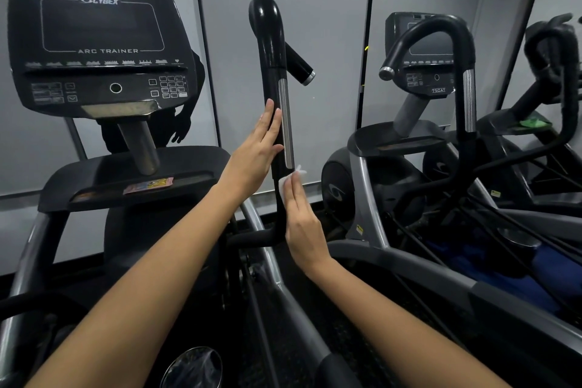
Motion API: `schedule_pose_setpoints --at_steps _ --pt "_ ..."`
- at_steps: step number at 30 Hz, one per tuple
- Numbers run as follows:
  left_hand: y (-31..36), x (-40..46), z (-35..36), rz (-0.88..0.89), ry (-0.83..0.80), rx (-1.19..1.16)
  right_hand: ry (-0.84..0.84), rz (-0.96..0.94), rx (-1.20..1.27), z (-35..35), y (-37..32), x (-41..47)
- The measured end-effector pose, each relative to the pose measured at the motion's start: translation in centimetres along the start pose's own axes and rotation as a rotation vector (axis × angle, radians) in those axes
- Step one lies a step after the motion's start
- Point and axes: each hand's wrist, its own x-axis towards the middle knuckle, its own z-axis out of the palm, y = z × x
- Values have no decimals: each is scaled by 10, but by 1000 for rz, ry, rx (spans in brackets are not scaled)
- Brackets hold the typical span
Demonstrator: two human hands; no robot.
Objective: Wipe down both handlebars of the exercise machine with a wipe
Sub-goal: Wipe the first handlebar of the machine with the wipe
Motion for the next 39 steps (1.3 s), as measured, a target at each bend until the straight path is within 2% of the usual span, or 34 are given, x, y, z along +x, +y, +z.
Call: schedule_pose_setpoints --at_steps 5,7,10,13,18,23,27,29,31,34,39 --pt "-1 -1 2 7 9 -7 -31 115 50 7 0 -21" --pt "-1 -1 2 4 11 -9 -42 171 175 1 -6 -17" --pt "-1 0 3 1 9 -8 -26 397 428 -5 -12 12" --pt "-1 -1 2 7 7 -2 -27 555 550 -3 -8 28" --pt "0 -1 3 10 19 4 -91 616 601 -11 -8 11" --pt "0 -1 1 13 10 23 -34 631 615 -12 -14 39" --pt "-1 -2 0 19 12 27 -95 658 607 -12 -19 1" --pt "-2 -2 0 21 15 25 -114 628 591 -8 -19 -13" --pt "-2 -2 1 27 17 29 -111 505 508 -5 -20 -10" --pt "-2 -1 1 34 23 43 -120 247 304 2 -23 -1" --pt "-3 -3 1 38 22 47 -196 3 -108 17 0 -37"
